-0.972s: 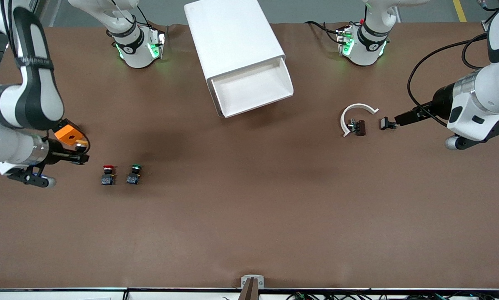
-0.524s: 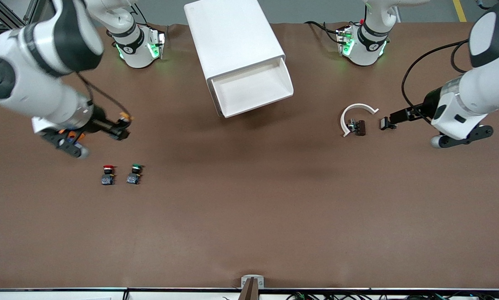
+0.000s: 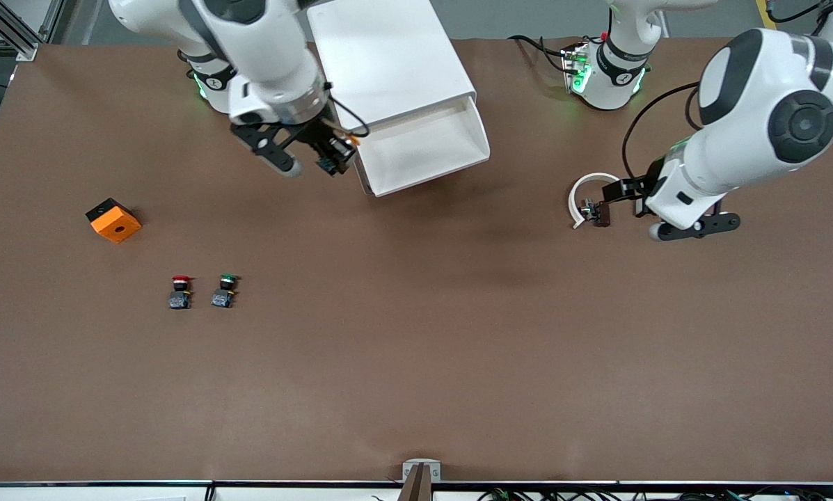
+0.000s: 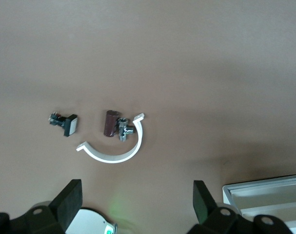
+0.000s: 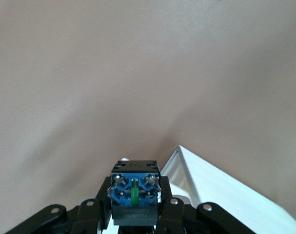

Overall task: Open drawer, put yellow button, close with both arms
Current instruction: 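Lower the button into the drawer and open the right gripper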

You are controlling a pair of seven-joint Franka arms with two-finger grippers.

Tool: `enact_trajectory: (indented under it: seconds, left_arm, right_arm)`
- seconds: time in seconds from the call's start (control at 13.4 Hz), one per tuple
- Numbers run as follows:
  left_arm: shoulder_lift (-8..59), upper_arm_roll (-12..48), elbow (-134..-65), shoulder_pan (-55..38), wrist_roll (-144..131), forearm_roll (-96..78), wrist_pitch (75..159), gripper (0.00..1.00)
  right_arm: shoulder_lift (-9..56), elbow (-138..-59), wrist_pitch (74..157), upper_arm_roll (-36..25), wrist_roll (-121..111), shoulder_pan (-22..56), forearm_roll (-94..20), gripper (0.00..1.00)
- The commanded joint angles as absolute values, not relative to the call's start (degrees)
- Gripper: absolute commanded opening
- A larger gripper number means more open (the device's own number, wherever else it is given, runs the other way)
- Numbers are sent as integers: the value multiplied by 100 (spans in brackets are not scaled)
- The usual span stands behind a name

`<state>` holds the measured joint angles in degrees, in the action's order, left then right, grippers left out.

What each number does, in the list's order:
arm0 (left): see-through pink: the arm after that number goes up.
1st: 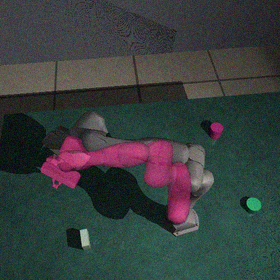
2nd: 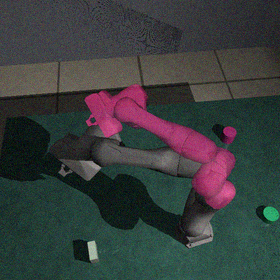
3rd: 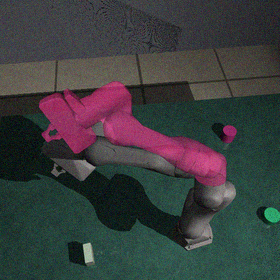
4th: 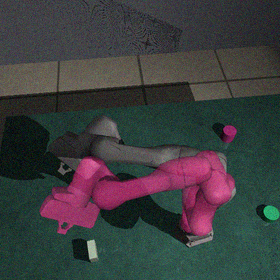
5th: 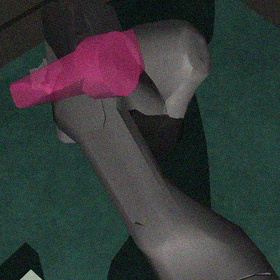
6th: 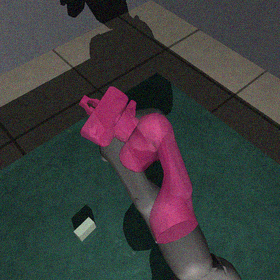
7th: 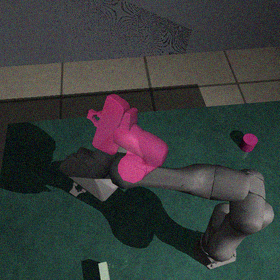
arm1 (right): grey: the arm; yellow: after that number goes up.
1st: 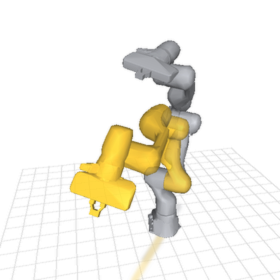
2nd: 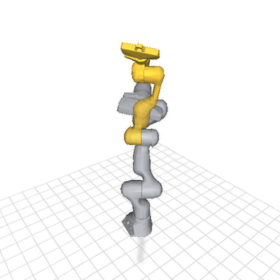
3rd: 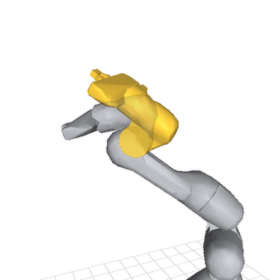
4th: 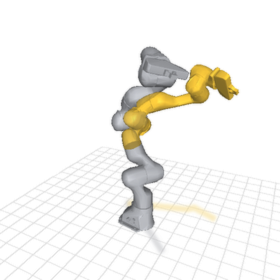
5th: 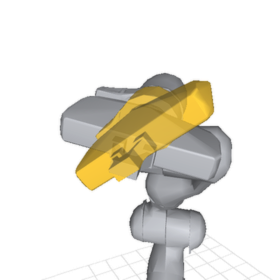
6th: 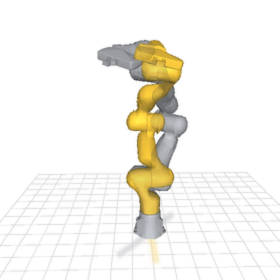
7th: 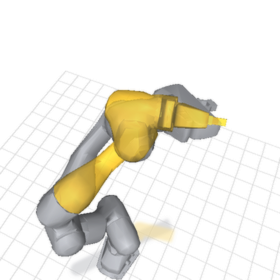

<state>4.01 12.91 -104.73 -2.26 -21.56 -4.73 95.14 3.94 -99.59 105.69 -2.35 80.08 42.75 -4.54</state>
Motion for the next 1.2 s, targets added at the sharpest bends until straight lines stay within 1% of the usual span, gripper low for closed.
enact_trajectory:
  seconds: [0.0,0.22,0.6,0.75,1.12]
  left_arm:
    - [220,1502,-10871,-211,-2021,-360,9974,100]
    - [324,1600,-10986,-211,-2126,-448,10204,100]
    - [545,1608,-10986,-220,-2145,-571,10204,100]
    - [562,1617,-11004,-228,-2145,-571,10204,100]
    - [598,1696,-11083,-281,-2145,-571,10204,100]
  right_arm:
    - [702,-9888,10783,-334,8690,4753,-237,0]
    - [1202,-9643,11065,-334,9446,5105,-237,0]
    - [1959,-8983,11065,-343,10185,5624,-229,0]
    - [2074,-8956,11065,-343,10432,5800,-176,0]
    - [2092,-8965,11013,-343,10468,6038,-185,0]
